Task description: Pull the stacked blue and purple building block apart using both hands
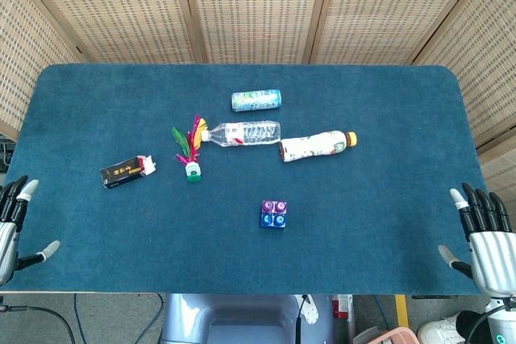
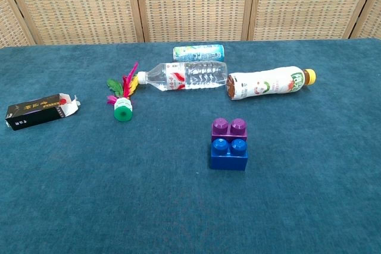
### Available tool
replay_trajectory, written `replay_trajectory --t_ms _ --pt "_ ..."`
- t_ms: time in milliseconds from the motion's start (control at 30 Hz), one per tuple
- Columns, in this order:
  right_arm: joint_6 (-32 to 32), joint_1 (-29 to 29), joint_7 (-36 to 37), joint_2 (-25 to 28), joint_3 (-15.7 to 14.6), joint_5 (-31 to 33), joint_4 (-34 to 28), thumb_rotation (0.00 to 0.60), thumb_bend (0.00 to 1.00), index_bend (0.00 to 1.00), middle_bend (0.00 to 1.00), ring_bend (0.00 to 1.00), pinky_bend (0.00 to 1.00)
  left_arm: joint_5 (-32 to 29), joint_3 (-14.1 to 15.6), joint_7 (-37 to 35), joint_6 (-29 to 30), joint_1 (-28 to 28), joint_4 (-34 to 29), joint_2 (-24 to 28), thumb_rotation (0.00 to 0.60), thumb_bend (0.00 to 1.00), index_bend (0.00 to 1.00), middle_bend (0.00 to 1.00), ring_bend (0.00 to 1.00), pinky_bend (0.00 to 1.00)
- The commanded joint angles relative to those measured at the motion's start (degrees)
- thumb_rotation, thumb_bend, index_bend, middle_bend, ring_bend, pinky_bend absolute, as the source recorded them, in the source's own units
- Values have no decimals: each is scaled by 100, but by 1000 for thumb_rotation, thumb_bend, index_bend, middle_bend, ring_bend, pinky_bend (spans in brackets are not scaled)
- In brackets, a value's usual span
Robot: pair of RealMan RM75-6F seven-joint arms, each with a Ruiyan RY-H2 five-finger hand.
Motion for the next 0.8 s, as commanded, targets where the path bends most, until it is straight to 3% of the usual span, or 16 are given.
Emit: replay_trajectory --t_ms 33,300,433,567,800 --pt "-31 13 0 1 -6 -5 4 600 0 0 0 0 0 -25 -7 13 -20 -3 -2 0 600 6 0 0 0 0" --pt "-370 195 232 54 -41 -57 -54 600 0 0 0 0 0 -79 -33 -30 -35 1 -38 10 600 9 0 0 0 0" --pt "-1112 698 506 274 50 -88 -298 600 13 29 18 0 0 -157 -79 10 -124 -55 -43 1 600 13 0 0 0 0" --pt "-2140 1412 654 464 266 61 -717 600 100 111 143 34 0 -271 -112 73 -241 -109 -31 -26 600 21 0 0 0 0" --pt "-3807 2555 -45 97 718 1238 -1095 600 182 197 246 128 19 -509 -182 112 -458 -211 18 -48 600 31 0 0 0 0"
